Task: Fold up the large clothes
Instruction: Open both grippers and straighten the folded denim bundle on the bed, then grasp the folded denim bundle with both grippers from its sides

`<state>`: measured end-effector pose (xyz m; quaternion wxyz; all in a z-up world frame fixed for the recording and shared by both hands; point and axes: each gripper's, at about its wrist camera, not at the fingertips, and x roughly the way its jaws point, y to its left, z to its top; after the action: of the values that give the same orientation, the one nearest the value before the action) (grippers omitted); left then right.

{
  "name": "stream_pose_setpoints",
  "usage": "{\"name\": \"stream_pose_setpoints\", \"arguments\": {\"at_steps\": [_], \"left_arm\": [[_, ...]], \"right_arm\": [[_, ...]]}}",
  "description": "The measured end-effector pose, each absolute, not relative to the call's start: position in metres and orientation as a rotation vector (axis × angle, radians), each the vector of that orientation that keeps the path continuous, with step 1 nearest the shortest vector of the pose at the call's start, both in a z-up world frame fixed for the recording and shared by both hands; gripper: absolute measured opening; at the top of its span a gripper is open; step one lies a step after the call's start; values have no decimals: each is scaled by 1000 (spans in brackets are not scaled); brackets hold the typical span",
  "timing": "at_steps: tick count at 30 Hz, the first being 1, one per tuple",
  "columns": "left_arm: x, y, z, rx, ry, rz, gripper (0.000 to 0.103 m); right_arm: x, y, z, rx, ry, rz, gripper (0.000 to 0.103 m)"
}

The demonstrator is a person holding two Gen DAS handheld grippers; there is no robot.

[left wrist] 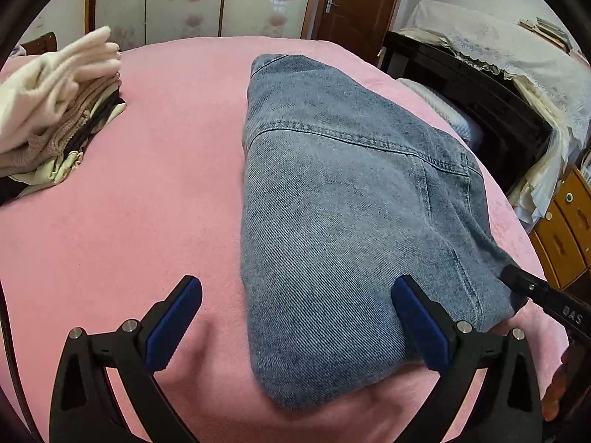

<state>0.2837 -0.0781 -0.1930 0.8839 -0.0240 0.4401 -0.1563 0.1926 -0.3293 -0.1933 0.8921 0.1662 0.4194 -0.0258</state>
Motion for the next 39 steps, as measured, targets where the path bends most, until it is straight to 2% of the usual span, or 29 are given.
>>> {"name": "stream_pose_setpoints", "arguments": {"at_steps": [12,14,16,18,23,28,29,31,34,39], "left_arm": [[252,-89,-140,143,910,-349,102],[252,-89,-125,152,923,-364,102],[255,-89,-113,150,947,-373,102],[261,-90,-102,154,979,-386,102],[277,-84,-68,94,981,-463,102],[298,-82,-37,89,926,-489,103],[304,-80,-34,77,928,-496,103],[321,-77,-31,35,940,-537,102],[347,-79,-43,28,990,-573,102],[378,-85,-100,34,1131,-599,102]], "right_arm": [[177,-303,-142,298,874,28,4],[177,-300,-133,284,875,33,12],[176,-301,-119,289,857,53,32],[175,-305,-106,306,831,72,40],[185,-313,-73,298,797,78,43],[205,-322,-43,240,774,62,69],[210,-325,-38,236,769,63,72],[221,-330,-34,227,760,68,86],[245,-340,-44,219,803,78,93],[281,-360,-97,290,926,117,93]]}}
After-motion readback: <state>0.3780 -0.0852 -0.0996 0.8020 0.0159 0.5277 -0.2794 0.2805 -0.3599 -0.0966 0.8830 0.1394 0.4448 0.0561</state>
